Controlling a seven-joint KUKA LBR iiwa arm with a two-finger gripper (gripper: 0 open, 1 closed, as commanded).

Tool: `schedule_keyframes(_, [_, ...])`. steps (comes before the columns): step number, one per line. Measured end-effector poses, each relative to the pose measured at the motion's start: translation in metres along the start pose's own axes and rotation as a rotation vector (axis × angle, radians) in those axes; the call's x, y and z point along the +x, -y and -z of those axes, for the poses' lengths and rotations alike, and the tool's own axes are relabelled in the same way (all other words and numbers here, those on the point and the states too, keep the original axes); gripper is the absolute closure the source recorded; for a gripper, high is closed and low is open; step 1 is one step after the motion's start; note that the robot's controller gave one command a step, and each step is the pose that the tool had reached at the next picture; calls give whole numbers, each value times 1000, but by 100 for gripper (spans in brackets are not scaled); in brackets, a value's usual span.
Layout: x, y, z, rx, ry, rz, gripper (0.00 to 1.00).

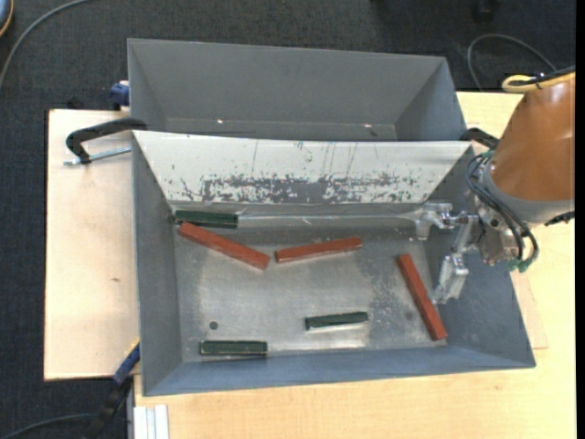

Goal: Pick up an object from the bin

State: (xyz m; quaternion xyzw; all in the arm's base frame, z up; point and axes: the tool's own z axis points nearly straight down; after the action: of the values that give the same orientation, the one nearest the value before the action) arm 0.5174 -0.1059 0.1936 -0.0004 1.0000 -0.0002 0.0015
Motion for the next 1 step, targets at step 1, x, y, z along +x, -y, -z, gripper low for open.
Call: schedule_keyframes(1, [2,-93,-93,-6,-10,14,0])
